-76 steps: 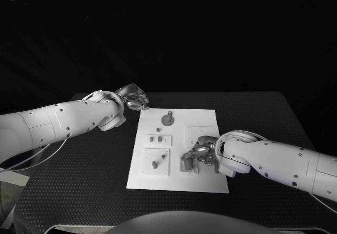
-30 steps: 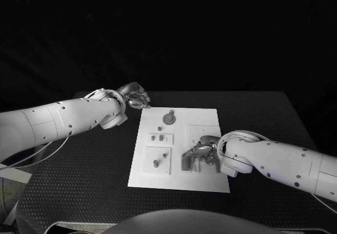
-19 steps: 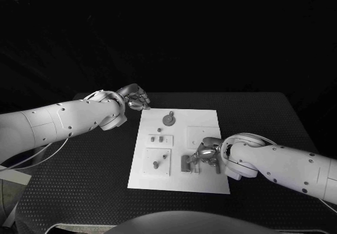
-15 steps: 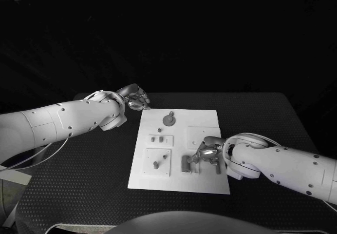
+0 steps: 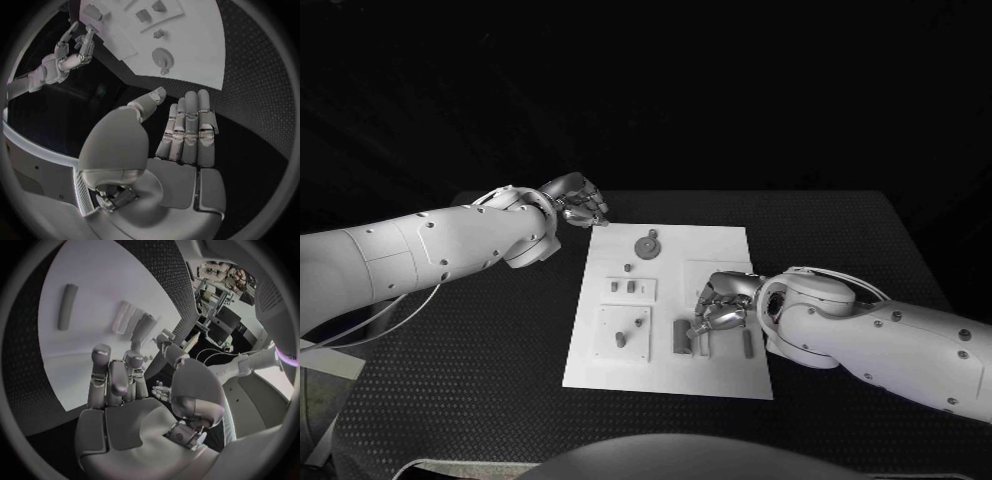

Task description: Assemble the parts on the task board

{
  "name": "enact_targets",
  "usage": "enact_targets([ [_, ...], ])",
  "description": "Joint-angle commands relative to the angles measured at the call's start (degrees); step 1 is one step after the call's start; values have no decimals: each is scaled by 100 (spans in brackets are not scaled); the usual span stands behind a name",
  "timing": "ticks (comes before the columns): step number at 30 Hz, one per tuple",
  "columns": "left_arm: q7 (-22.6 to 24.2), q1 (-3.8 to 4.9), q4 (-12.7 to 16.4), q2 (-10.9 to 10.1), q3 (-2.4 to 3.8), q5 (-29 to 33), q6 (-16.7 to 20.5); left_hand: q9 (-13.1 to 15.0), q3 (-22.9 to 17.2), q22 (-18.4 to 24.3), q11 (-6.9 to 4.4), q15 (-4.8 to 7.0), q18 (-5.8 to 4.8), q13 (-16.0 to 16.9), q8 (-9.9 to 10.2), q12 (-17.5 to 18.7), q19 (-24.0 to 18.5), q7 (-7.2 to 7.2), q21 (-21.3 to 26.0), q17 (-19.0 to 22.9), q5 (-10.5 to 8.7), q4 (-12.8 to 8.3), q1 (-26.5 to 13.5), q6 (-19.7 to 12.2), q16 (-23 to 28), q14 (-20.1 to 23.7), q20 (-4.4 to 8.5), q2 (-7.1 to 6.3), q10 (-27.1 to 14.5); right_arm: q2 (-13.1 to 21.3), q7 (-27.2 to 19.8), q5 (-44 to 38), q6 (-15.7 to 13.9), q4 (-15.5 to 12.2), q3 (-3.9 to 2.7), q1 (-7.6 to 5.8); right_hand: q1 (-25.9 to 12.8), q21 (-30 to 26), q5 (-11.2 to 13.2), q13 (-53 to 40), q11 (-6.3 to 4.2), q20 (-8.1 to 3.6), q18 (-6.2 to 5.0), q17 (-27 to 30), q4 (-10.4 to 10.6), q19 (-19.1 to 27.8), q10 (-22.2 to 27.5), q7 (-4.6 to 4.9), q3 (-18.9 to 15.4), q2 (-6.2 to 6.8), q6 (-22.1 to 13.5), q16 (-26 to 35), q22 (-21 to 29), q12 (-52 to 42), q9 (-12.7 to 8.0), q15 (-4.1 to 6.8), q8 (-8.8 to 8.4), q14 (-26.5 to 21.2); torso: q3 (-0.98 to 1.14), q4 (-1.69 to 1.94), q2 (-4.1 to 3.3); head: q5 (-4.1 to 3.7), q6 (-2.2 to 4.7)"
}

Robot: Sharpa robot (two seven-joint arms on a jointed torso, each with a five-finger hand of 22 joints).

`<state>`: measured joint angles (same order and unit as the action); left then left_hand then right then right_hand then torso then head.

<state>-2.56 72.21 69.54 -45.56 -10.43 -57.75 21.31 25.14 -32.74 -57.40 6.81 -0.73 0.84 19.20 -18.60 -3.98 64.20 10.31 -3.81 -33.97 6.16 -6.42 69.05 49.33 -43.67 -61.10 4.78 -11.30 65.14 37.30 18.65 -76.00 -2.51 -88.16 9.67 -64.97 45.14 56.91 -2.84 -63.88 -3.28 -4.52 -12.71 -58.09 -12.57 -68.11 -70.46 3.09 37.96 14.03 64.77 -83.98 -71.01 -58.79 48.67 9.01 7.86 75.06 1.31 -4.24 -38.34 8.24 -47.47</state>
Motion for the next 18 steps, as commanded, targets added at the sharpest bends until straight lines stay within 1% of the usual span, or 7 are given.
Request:
enact_targets([
  [1, 33, 3, 4, 10, 2, -2, -43, -7, -4, 4, 11, -5, 32, 9, -27, -6, 22, -9, -19, -11, 38, 39, -30, -17, 34, -44, 7, 13, -25, -20, -219, -617, 291, -45, 4, 18, 97, 37, 21, 9, 1, -11, -228, -4, -24, -46, -46, 1, -18, 9, 54, -26, 11, -28, 8, 7, 28, 51, 0, -3, -2, -1, -1],
  [4, 33, 3, 5, 11, 2, -2, -48, -7, -4, 4, 11, -5, 32, 9, -27, -7, 22, -9, -19, -12, 38, 39, -30, -17, 34, -44, 7, 13, -25, -30, -201, -617, 308, -63, 10, 45, 113, 36, 21, 10, 1, -10, -228, -14, -19, -48, -51, 0, -24, 4, 60, -29, 13, -27, 10, 8, 29, 57, -3, -3, -1, 1, -5],
  [7, 16, 3, 0, 17, 2, -6, -77, -7, -4, 4, 11, -5, 32, 9, -27, -7, 22, -9, -19, -12, 38, 40, -31, -16, 35, -44, 7, 14, -25, -61, -123, -628, 282, -65, 15, 82, 119, 36, 21, 11, -1, -7, -227, -19, -6, -51, -59, -2, -37, -3, 69, -32, 15, -27, 14, 8, 32, 61, -2, -2, -1, 4, -9],
  [12, 21, 3, 1, 17, 2, -10, -68, -8, -4, 4, 11, -5, 32, 9, -27, -7, 22, -9, -20, -14, 38, 41, -32, -17, 35, -45, 6, 15, -25, -147, 42, -651, 251, -29, 30, 144, 131, 34, 21, 12, -6, -2, -227, -24, 30, -54, -75, -7, -56, -53, 87, -37, 21, -27, 19, 11, 36, 65, -5, 3, 0, 3, -20],
  [14, 19, 4, 16, 8, 2, -10, -61, -8, -3, 4, 11, -6, 32, 10, -28, -7, 22, -9, -20, -14, 38, 42, -32, -16, 36, -45, 6, 16, -25, -187, 81, -664, 290, 21, 52, 164, 144, 34, 21, 12, -10, 0, -228, -24, 41, -56, -85, -11, -67, -89, 97, -39, 23, -28, 22, 13, 38, 66, -8, 5, 1, 7, -23],
  [18, 22, 4, 19, -4, 2, -10, -61, -8, -3, 4, 11, -6, 32, 10, -28, -7, 22, -9, -19, -15, 38, 42, -32, -17, 36, -44, 6, 15, -25, -223, 113, -680, 330, 43, 83, 204, 160, 33, 21, 7, -18, 2, -228, -29, 43, -56, -102, -20, -93, -107, 122, -43, 25, -36, 29, 18, 47, 69, -7, 9, -7, 15, -35],
])
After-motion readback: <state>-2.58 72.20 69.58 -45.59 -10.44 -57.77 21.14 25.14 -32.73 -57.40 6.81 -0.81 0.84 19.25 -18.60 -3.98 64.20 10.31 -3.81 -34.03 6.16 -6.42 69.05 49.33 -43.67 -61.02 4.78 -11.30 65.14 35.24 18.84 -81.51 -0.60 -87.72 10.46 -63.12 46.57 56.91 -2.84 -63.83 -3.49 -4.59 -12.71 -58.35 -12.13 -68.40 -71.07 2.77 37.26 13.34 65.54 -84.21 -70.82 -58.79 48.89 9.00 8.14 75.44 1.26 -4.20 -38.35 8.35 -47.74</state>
